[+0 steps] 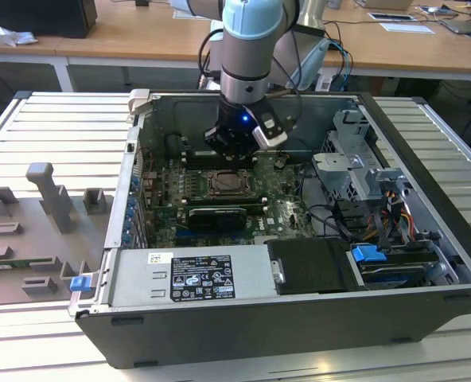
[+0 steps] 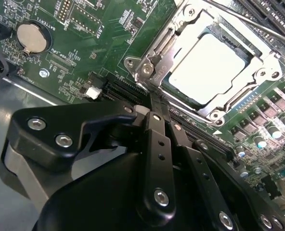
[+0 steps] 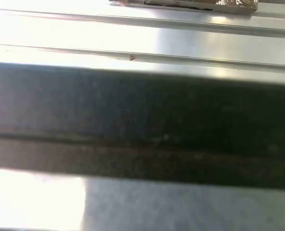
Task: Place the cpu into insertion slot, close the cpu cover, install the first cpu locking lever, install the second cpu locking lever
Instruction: 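Install the first cpu locking lever, then install the second cpu locking lever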
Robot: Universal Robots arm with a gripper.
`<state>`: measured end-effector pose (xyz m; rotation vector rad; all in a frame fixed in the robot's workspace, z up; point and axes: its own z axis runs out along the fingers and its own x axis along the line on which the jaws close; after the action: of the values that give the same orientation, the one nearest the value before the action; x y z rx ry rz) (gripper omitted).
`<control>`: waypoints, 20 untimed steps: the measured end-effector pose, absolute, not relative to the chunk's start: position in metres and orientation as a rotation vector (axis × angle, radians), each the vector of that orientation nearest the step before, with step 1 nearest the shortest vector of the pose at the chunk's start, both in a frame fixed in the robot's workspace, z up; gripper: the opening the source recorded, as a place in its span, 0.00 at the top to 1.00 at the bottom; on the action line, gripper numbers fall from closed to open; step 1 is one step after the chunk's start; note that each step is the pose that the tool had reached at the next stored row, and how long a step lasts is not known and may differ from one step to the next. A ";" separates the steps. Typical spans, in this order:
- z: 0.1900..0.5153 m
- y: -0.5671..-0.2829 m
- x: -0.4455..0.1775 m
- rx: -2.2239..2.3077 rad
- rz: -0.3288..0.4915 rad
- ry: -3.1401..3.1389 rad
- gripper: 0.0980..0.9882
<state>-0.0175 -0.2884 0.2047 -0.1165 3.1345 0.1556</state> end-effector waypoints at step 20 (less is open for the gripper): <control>0.216 -0.294 -0.018 -0.117 0.155 3.135 0.99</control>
<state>-0.0175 -0.2941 0.2159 -0.1165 3.1346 0.1555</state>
